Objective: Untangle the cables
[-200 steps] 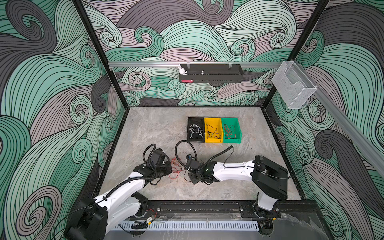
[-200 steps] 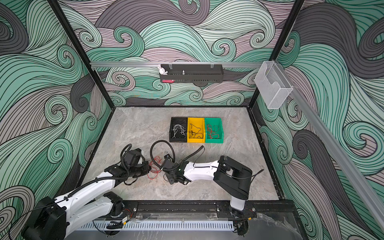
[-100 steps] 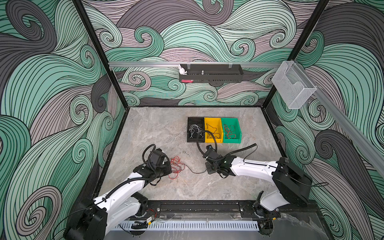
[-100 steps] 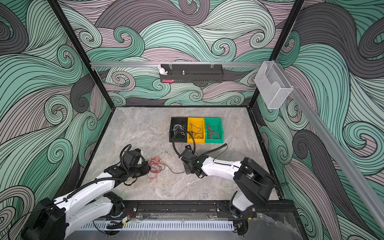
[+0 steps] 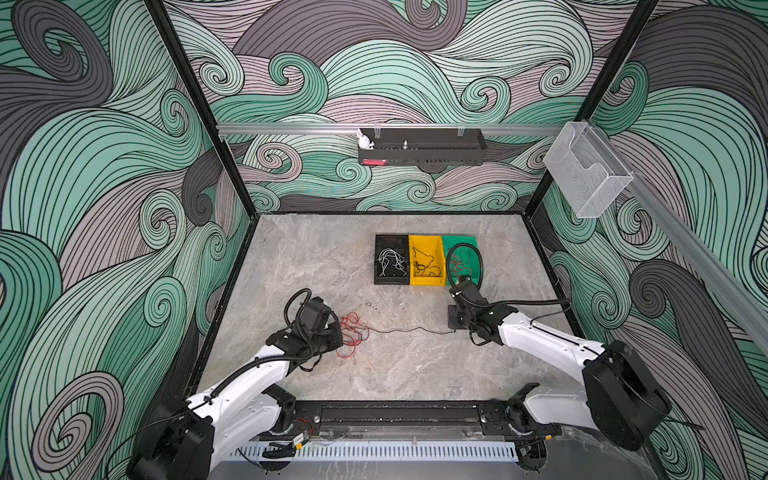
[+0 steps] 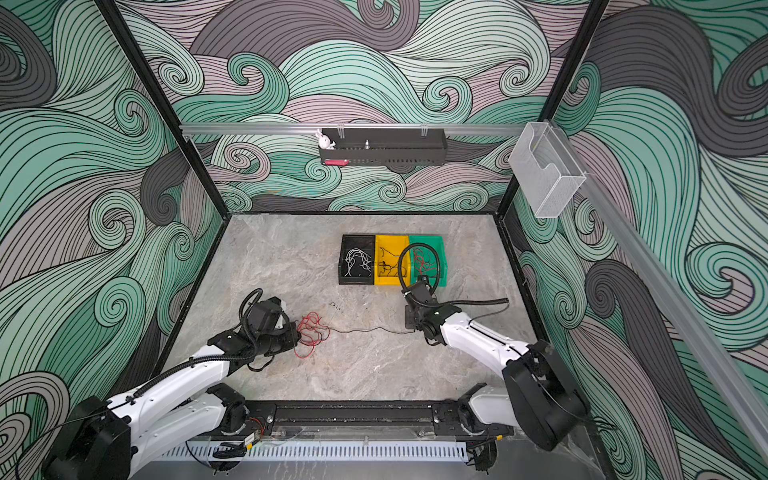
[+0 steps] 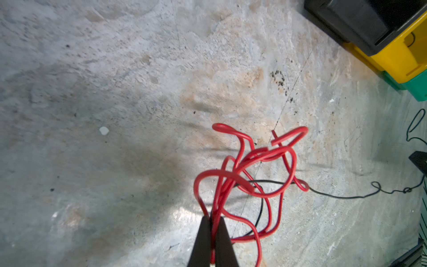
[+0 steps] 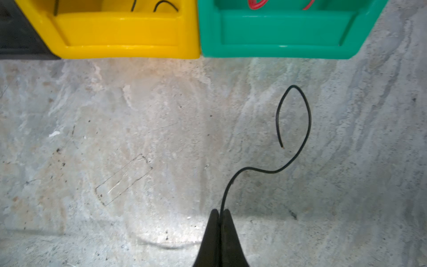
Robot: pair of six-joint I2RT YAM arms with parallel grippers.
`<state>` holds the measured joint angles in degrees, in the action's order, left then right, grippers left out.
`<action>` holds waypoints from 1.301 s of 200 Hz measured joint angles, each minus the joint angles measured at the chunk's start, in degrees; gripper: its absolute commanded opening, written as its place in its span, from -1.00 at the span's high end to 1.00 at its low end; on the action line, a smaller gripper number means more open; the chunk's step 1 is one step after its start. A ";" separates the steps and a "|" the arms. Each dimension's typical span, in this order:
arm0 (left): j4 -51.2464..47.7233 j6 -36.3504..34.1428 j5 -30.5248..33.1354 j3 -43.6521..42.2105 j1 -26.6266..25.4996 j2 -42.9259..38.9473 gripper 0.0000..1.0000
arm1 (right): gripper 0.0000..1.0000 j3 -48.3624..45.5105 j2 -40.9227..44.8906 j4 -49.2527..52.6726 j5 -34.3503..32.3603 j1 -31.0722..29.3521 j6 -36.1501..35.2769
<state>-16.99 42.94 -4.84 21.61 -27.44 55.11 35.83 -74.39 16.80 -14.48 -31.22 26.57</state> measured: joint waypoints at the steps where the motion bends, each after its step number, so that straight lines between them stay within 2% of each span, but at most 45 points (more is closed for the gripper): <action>1: -0.02 0.00 0.02 -0.02 0.00 -0.04 0.94 | 1.00 -0.02 0.09 0.02 0.09 0.26 0.00; 55: -0.13 0.42 0.52 -0.11 0.00 -0.63 0.90 | 1.00 -1.92 4.20 0.04 2.78 9.99 -0.42; 74: 0.09 0.59 0.46 -0.11 0.00 -0.63 0.85 | 1.00 -2.19 5.05 0.00 4.17 11.76 -0.39; 118: 0.20 0.76 0.55 -0.28 0.07 -0.61 0.50 | 1.00 -2.69 5.11 -0.81 8.20 12.35 -0.04; 192: -0.17 0.55 -1.27 -0.13 0.07 -1.57 0.18 | 1.00 -2.82 4.83 -1.57 10.01 6.56 0.70; 240: 1.31 -0.28 -6.21 2.21 -1.29 -2.43 0.01 | 0.87 -2.75 4.83 -1.57 10.01 4.31 0.94; 260: 2.40 -1.64 -7.04 3.85 -3.63 -1.09 0.00 | 0.46 -2.45 4.68 -1.33 10.01 3.67 1.29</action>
<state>-14.59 41.30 -11.88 25.45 -31.07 54.02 33.39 -69.71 15.46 -4.47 -27.55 27.86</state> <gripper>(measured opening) 0.499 0.169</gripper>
